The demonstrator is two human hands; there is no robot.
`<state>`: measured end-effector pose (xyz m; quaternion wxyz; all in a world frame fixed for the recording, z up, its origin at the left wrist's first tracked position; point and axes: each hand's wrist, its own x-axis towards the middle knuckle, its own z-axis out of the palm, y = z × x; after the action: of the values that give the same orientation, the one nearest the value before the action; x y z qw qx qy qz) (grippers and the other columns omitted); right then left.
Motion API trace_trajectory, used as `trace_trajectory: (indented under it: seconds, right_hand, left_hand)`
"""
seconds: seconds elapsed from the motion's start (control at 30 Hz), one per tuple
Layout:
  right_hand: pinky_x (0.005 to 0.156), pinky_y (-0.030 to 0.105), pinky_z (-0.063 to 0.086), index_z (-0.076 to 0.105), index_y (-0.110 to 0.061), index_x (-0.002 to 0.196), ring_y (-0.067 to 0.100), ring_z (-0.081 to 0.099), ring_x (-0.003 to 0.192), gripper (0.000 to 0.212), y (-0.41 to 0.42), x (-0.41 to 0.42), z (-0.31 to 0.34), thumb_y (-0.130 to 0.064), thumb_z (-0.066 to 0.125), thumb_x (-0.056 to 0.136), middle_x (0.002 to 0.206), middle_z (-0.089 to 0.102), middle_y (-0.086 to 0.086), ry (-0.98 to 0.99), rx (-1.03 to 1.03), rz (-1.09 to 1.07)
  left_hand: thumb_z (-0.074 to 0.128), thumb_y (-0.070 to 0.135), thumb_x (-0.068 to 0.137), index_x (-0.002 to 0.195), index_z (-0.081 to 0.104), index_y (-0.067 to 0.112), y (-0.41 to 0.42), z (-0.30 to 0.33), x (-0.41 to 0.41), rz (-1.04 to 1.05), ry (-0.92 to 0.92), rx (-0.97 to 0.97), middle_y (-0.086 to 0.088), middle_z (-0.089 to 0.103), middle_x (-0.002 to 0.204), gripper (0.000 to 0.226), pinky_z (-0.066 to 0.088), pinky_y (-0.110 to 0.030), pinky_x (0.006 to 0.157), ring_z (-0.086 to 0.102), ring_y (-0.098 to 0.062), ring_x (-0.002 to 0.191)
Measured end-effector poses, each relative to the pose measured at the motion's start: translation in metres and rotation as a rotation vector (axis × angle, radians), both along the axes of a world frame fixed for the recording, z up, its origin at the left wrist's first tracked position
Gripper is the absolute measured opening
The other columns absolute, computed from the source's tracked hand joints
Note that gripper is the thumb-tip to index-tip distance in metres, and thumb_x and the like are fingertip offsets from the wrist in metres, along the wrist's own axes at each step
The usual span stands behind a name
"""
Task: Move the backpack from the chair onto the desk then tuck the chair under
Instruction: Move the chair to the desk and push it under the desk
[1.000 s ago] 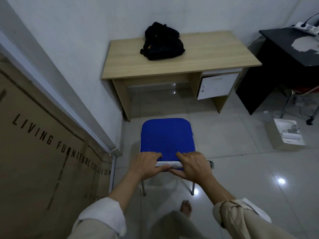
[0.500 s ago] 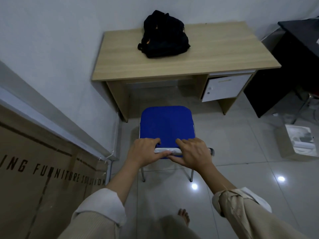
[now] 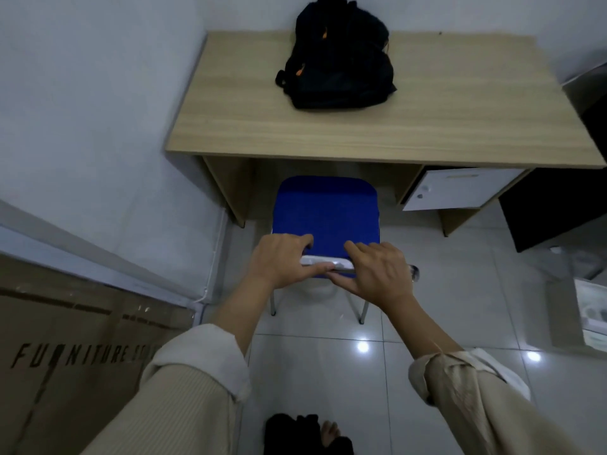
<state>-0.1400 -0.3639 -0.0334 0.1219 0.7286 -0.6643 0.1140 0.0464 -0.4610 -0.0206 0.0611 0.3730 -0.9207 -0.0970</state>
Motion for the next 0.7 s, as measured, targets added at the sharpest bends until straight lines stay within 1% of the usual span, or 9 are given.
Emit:
trace_trajectory:
  seconds: [0.17,0.3,0.43,0.57,0.63,0.7]
  right_hand:
    - [0.053,0.030,0.043,0.060,-0.014,0.088,0.021,0.054,0.047,0.063,-0.041,-0.023,-0.007,-0.072,0.036,0.084,0.057,0.061,0.002,0.016,-0.003,0.026]
    - [0.055,0.032,0.045,0.061,-0.014,0.089,0.022,0.057,0.050,0.062,-0.082,-0.042,-0.006,-0.071,0.038,0.083,0.059,0.062,0.003,-0.002,0.015,0.017]
    - [0.054,0.031,0.040,0.058,-0.016,0.083,0.021,0.054,0.049,0.058,-0.128,-0.061,-0.002,-0.071,0.041,0.083,0.058,0.060,0.001,0.001,0.026,-0.001]
    - [0.049,0.031,0.036,0.056,-0.015,0.080,0.020,0.051,0.047,0.058,-0.173,-0.079,0.001,-0.071,0.040,0.083,0.055,0.057,0.001,-0.015,0.029,-0.027]
    - [0.049,0.029,0.031,0.056,-0.015,0.081,0.020,0.050,0.046,0.058,-0.191,-0.086,0.000,-0.071,0.043,0.082,0.055,0.056,0.001,-0.005,0.033,-0.037]
    - [0.049,0.029,0.032,0.057,-0.015,0.080,0.020,0.051,0.046,0.057,-0.207,-0.090,0.002,-0.071,0.046,0.081,0.055,0.057,0.001,-0.010,0.022,-0.044]
  left_hand:
    - [0.015,0.089,0.068,0.088,0.057,0.021,-0.039,-0.008,-0.020,0.012,0.017,-0.022,0.002,0.068,0.072,0.083,0.052,-0.033,0.054,0.060,-0.014,0.059]
    - [0.022,0.087,0.071,0.085,0.057,0.022,-0.078,-0.009,-0.041,0.010,0.013,-0.063,0.003,0.068,0.069,0.075,0.052,-0.035,0.054,0.060,-0.014,0.058]
    - [0.026,0.085,0.071,0.083,0.058,0.021,-0.126,-0.004,-0.061,0.009,0.001,-0.042,0.004,0.067,0.071,0.072,0.049,-0.032,0.055,0.058,-0.013,0.059]
    - [0.023,0.083,0.073,0.081,0.059,0.021,-0.174,-0.001,-0.081,-0.032,-0.005,-0.002,0.005,0.063,0.073,0.072,0.038,-0.026,0.054,0.052,-0.011,0.060]
    - [0.023,0.083,0.073,0.082,0.059,0.022,-0.195,-0.001,-0.089,-0.049,-0.010,0.024,0.005,0.063,0.074,0.071,0.038,-0.027,0.054,0.051,-0.012,0.061]
    - [0.023,0.083,0.073,0.082,0.060,0.022,-0.212,0.000,-0.095,-0.056,-0.018,0.051,0.004,0.064,0.075,0.072,0.041,-0.030,0.055,0.054,-0.014,0.063]
